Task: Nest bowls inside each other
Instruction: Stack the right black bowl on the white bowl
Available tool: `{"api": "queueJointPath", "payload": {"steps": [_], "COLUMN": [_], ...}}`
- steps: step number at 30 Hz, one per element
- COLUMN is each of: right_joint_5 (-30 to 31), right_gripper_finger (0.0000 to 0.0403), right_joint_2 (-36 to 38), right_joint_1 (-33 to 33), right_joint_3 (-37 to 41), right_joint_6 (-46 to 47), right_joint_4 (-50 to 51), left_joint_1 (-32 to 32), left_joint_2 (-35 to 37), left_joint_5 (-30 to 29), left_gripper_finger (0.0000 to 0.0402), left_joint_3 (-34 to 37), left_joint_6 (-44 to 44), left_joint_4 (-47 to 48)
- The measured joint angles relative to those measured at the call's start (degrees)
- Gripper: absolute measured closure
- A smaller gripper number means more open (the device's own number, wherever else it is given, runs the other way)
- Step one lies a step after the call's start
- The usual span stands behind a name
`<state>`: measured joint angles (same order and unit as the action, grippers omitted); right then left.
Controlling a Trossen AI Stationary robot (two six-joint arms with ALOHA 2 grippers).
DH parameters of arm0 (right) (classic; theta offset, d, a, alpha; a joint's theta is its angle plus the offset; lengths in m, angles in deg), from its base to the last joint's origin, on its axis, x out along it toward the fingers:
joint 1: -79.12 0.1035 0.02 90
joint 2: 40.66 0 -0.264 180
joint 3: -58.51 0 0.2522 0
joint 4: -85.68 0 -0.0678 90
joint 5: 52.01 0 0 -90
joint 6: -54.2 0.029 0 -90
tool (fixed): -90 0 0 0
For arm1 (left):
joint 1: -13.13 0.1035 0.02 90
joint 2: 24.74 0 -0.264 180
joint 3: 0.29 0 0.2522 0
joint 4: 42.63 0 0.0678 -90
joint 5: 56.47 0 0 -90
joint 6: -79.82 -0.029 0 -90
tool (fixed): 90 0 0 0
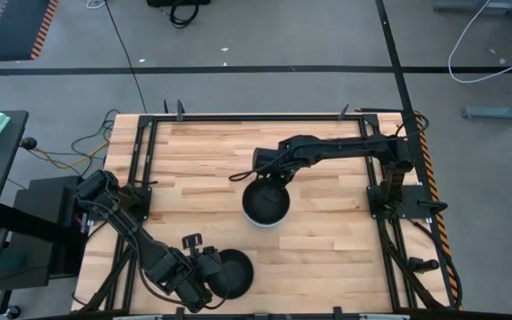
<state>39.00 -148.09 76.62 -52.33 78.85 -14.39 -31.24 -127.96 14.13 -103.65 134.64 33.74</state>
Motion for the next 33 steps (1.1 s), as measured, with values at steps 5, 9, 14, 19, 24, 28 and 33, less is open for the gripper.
{"api": "queueJointPath", "payload": {"steps": [5, 9, 14, 19, 24, 28, 33], "right_joint_5": [-2.5, -2.8, -4.1, -4.7, -4.7, -5.3, -6.3], "right_gripper_finger": [0.0398, 0.0398, 0.0398, 0.0398, 0.0398, 0.0398, 0.0398], "right_joint_2": [-0.5, -1.6, -1.9, -1.9, -2.1, -3.2, -4.0], "right_joint_1": [0.1, 0.0, 0.0, 0.2, 0.2, 0.2, 0.1], "right_joint_3": [0.0, 0.0, 0.0, 0.0, 0.1, 0.1, 0.1], "right_joint_6": [-0.3, -1.0, -1.0, -0.9, -0.9, -1.3, -1.7], "right_joint_4": [-0.7, -1.4, -2.1, -2.2, -2.8, -3.7, -4.2], "left_joint_1": [0.6, 1.2, 1.2, 1.3, 1.2, 1.2, 1.2], "left_joint_2": [0.0, 0.0, 0.0, 0.0, 0.0, 0.0, 0.0], "left_joint_5": [0.0, 0.2, 0.7, 0.7, 0.7, 0.7, 0.9], "left_gripper_finger": [0.0351, 0.0350, 0.0355, 0.0354, 0.0357, 0.0360, 0.0358], "left_joint_3": [0.0, 0.0, 0.0, 0.0, 0.0, 0.0, 0.0], "left_joint_6": [0.0, -0.3, -1.5, -1.5, -1.5, -1.5, -1.5], "left_joint_4": [0.0, 0.1, -0.1, -0.2, -0.2, -0.2, -0.3]}}
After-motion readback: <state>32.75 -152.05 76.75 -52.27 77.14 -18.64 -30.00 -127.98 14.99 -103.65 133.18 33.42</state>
